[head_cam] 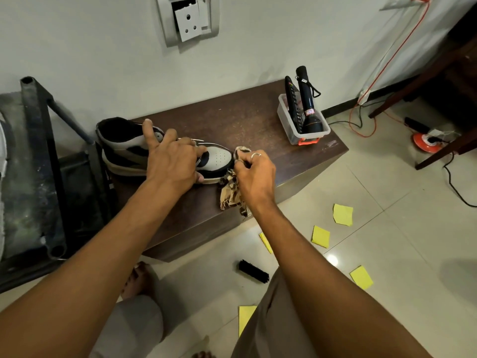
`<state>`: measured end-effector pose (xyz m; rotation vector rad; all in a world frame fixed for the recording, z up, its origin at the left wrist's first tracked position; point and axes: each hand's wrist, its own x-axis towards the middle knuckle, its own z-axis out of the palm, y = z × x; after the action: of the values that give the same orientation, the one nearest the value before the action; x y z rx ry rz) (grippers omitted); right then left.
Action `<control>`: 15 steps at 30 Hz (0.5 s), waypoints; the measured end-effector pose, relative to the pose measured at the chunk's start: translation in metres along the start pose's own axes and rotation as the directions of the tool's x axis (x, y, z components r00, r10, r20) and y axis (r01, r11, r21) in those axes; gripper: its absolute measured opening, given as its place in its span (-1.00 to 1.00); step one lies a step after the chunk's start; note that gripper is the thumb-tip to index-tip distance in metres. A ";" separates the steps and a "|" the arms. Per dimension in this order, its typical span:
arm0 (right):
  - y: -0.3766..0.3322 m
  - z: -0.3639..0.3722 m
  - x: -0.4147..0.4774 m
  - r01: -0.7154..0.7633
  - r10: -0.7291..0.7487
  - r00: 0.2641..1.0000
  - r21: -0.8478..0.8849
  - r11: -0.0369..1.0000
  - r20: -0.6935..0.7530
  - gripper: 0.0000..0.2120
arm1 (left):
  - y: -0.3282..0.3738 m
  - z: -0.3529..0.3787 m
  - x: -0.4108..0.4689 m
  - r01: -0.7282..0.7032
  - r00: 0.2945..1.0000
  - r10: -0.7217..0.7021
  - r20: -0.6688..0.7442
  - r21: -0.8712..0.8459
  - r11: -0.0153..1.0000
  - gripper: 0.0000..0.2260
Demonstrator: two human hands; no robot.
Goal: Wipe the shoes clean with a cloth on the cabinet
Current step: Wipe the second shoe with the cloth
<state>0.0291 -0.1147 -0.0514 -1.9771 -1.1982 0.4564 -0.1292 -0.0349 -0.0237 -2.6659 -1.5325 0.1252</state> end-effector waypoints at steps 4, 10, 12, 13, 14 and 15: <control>-0.003 0.001 -0.011 -0.005 0.005 1.000 -0.001 1.000 0.013 -0.83 | 0.001 0.001 -0.001 0.000 1.000 0.000 -0.013 0.025 1.000 -0.45; -0.012 0.025 -0.043 0.231 -0.201 0.960 -0.148 0.962 0.195 -0.87 | 0.002 0.001 -0.003 0.006 1.000 -0.005 -0.029 0.035 0.999 -0.47; -0.013 0.026 -0.044 0.274 -0.242 0.950 -0.154 0.949 0.197 -0.87 | 0.002 0.000 -0.004 0.004 1.000 -0.003 -0.028 0.036 0.999 -0.47; -0.012 0.025 -0.043 0.284 -0.254 0.949 -0.160 0.945 0.185 -0.87 | 0.003 0.000 -0.005 0.005 1.000 -0.004 -0.030 0.034 0.999 -0.48; -0.010 0.025 -0.041 0.286 -0.261 0.952 -0.163 0.944 0.162 -0.87 | 0.003 0.000 -0.004 0.005 0.999 -0.004 -0.034 0.031 1.000 -0.49; -0.008 0.025 -0.038 0.282 -0.263 0.955 -0.156 0.947 0.135 -0.88 | 0.003 0.000 -0.004 0.005 0.999 -0.004 -0.038 0.029 1.000 -0.51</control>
<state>-0.0103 -0.1344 -0.0642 -1.9091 -1.6054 0.3329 -0.1289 -0.0398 -0.0233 -2.6265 -1.5141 0.0961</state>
